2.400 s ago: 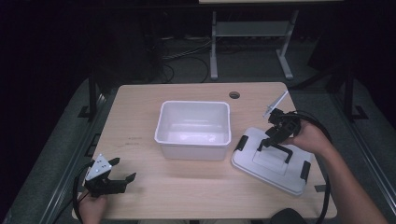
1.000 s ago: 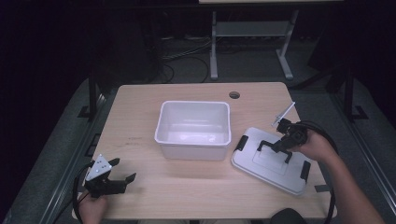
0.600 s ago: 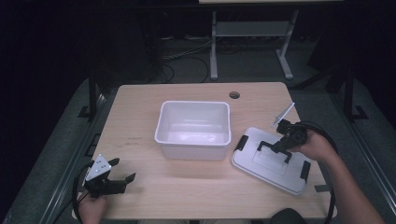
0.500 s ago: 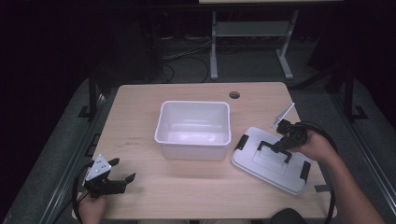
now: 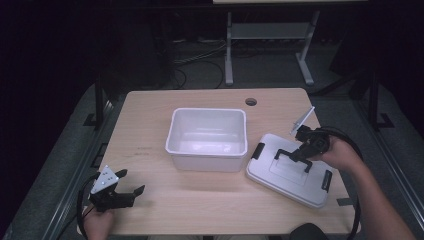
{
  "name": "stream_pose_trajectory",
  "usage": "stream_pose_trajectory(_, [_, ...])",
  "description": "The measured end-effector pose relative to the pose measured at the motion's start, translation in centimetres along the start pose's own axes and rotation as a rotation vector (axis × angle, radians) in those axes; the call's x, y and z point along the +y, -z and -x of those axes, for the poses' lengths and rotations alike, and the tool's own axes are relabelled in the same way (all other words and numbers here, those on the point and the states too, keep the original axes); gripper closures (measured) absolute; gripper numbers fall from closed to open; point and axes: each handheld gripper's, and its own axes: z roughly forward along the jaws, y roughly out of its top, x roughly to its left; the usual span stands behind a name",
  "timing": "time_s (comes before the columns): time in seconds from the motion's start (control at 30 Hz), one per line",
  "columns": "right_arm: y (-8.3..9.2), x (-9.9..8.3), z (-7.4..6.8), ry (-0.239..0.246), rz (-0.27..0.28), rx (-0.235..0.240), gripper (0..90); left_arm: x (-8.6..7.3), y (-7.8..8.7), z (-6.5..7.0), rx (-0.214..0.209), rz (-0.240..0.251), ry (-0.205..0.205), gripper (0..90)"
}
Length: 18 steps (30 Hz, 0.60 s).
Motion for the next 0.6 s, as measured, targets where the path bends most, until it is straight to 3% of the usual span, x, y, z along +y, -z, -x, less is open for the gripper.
stream_pose_trajectory(0.6, [4.1, 0.3, -1.2, 0.032, 0.037, -0.025, 84.7, 0.0, -0.1, 0.1, -0.001, 0.001, 0.005, 13.4])
